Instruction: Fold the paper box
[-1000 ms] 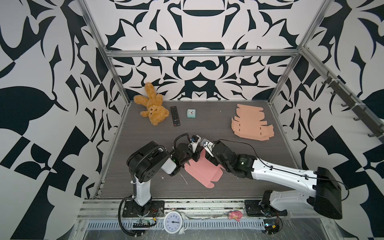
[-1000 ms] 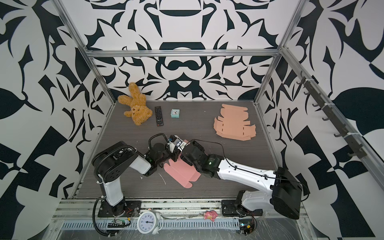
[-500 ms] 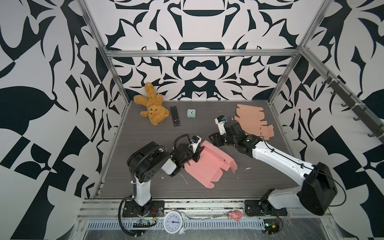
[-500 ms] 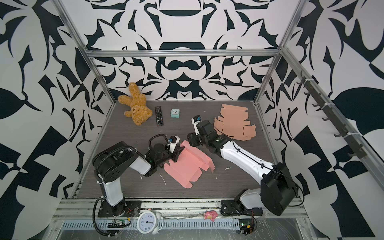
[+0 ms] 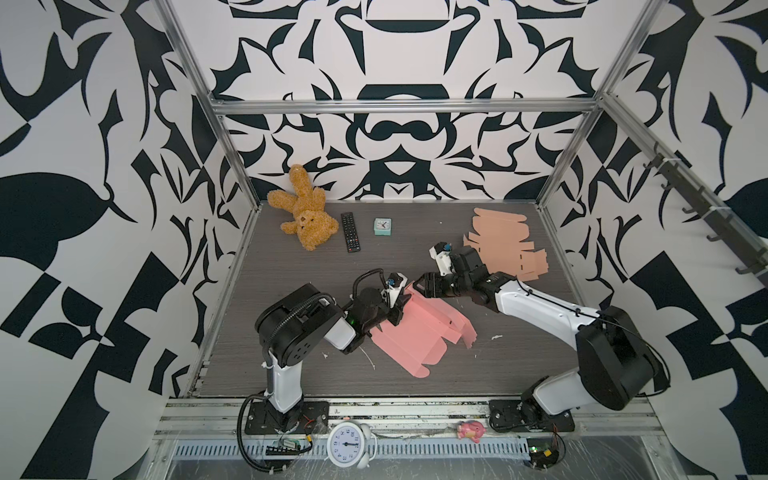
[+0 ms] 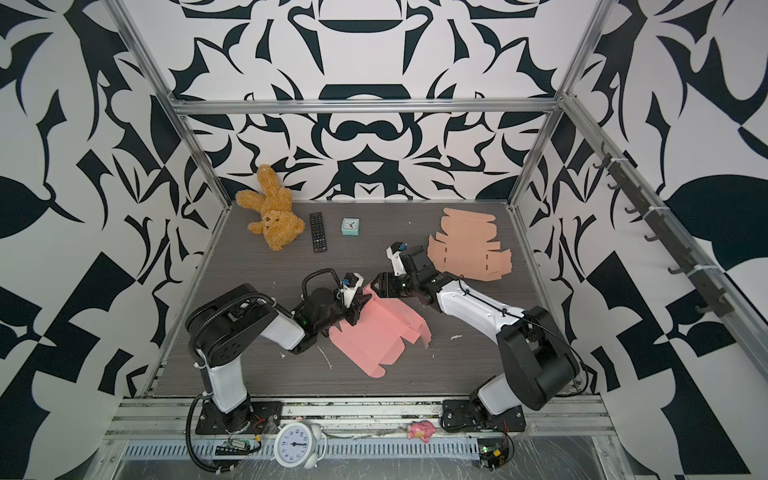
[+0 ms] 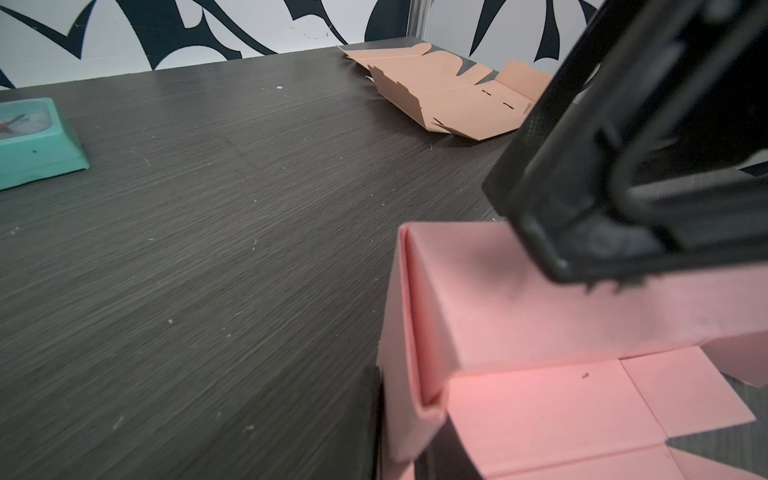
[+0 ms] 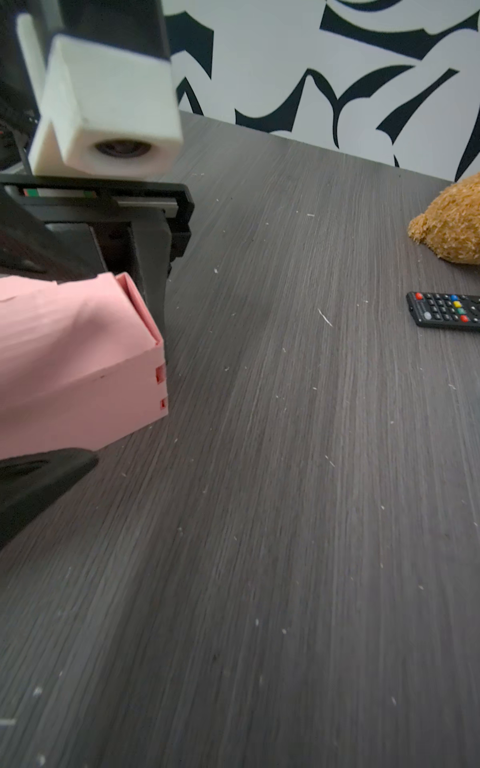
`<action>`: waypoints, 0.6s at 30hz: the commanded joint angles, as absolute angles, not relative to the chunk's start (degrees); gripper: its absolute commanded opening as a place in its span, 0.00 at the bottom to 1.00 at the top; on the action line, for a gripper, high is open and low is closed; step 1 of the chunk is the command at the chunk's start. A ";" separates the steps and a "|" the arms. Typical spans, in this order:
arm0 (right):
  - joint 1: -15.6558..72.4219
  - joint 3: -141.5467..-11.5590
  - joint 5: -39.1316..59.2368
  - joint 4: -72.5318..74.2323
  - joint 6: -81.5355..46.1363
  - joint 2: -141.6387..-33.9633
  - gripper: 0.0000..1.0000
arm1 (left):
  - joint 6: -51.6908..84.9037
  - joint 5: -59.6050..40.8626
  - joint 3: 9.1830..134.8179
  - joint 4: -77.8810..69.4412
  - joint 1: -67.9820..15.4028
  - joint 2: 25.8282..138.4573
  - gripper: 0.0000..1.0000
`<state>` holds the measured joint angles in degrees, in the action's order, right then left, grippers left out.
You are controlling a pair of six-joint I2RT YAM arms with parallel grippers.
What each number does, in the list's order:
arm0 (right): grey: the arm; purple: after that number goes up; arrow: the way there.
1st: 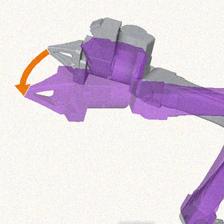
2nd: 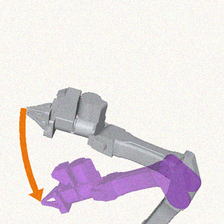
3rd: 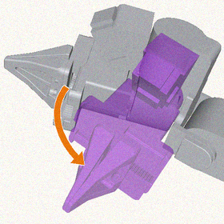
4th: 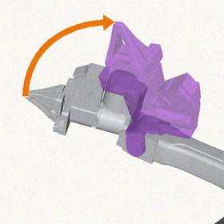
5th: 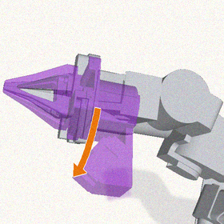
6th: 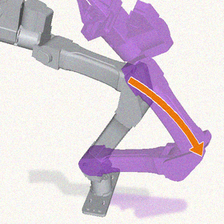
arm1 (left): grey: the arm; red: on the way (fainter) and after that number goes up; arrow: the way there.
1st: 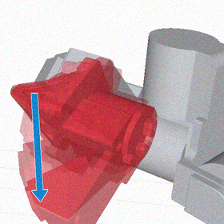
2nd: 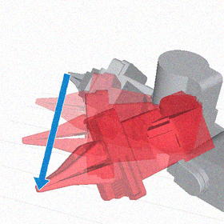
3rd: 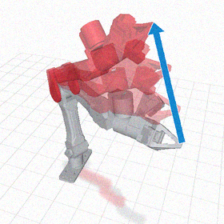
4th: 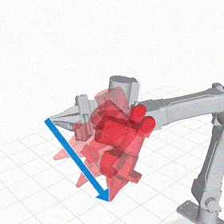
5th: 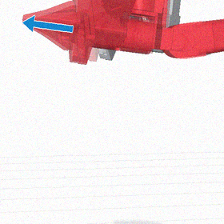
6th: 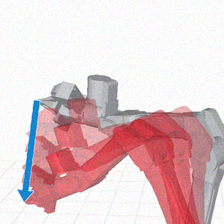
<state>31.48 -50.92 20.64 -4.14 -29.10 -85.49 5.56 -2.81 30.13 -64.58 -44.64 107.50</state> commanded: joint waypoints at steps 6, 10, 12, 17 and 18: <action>31.41 -50.34 27.01 0.15 -32.58 -87.44 0.60 | 4.39 -3.33 33.69 -63.33 -44.91 108.85 0.22; 31.38 -49.75 27.66 0.73 -33.13 -87.45 0.58 | 4.22 -3.52 34.89 -63.15 -44.91 109.41 0.23; 31.29 -49.40 28.12 1.09 -33.52 -87.28 0.57 | 4.14 -3.69 35.32 -62.93 -44.91 109.42 0.20; 31.36 -47.80 29.92 3.76 -36.13 -86.67 0.56 | 4.04 -3.61 35.82 -62.33 -44.91 109.25 0.18; 31.31 -47.36 30.13 4.38 -36.82 -86.42 0.55 | 3.96 -3.56 35.69 -62.36 -44.91 109.25 0.17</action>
<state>30.94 -48.53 26.48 1.91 -34.24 -88.07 4.38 -2.96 34.28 -61.91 -44.69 108.40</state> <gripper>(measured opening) 0.556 0.178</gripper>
